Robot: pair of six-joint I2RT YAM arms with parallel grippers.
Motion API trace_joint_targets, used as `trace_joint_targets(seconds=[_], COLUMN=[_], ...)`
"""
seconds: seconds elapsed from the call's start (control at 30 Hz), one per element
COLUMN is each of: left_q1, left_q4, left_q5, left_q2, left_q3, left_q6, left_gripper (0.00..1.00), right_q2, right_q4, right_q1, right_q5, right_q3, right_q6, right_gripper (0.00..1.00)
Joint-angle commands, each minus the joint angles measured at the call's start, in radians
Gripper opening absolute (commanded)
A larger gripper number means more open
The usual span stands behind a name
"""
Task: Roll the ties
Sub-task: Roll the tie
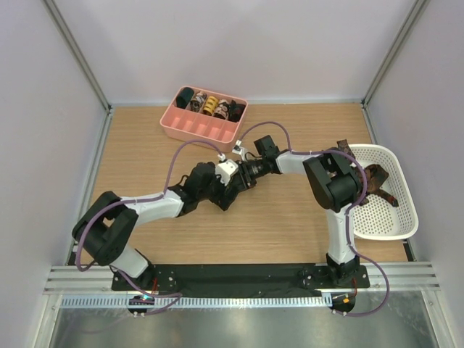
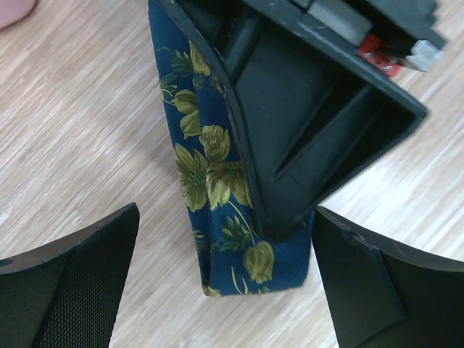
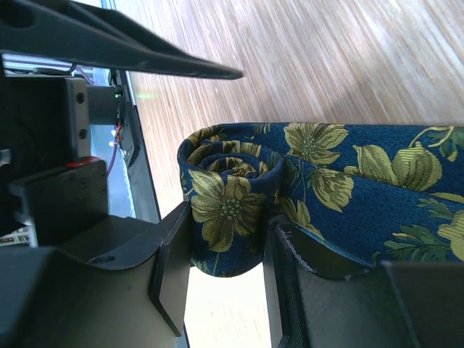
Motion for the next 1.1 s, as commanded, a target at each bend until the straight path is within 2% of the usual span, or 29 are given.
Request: trace_joint_targets(seconds=[0.0, 0.2, 0.33, 0.53, 0.6, 0.63, 0.83, 1.07], left_q1=[-0.003, -0.003, -0.006, -0.008, -0.008, -0.008, -0.008, -0.008], left_q4=[-0.048, -0.079, -0.104, -0.125, -0.140, -0.145, -0.187, -0.200], left_q5=[-0.032, -0.015, -0.023, -0.022, -0.022, -0.017, 0.012, 0.046], left_q2=[0.040, 0.106, 0.123, 0.148, 0.160, 0.165, 0.202, 0.205], left_q3=[0.067, 0.103, 0.108, 0.111, 0.122, 0.128, 0.153, 0.146], left_q6=[0.041, 0.038, 0.019, 0.003, -0.008, -0.011, -0.029, -0.037], left_gripper=[1.00, 0.98, 0.90, 0.89, 0.84, 0.77, 0.52, 0.40], right_q2=[0.037, 0.035, 0.038, 0.037, 0.032, 0.029, 0.027, 0.020], right_q4=[-0.027, -0.022, -0.010, 0.001, -0.001, 0.002, 0.008, 0.051], right_q1=[0.003, 0.003, 0.005, 0.006, 0.008, 0.008, 0.023, 0.019], right_q5=[0.052, 0.054, 0.044, 0.040, 0.043, 0.048, 0.071, 0.113], right_q3=[0.013, 0.014, 0.022, 0.028, 0.027, 0.025, 0.024, -0.008], right_q6=[-0.013, -0.005, 0.007, 0.026, 0.029, 0.032, 0.043, 0.069], right_gripper=[0.17, 0.17, 0.16, 0.15, 0.15, 0.15, 0.17, 0.20])
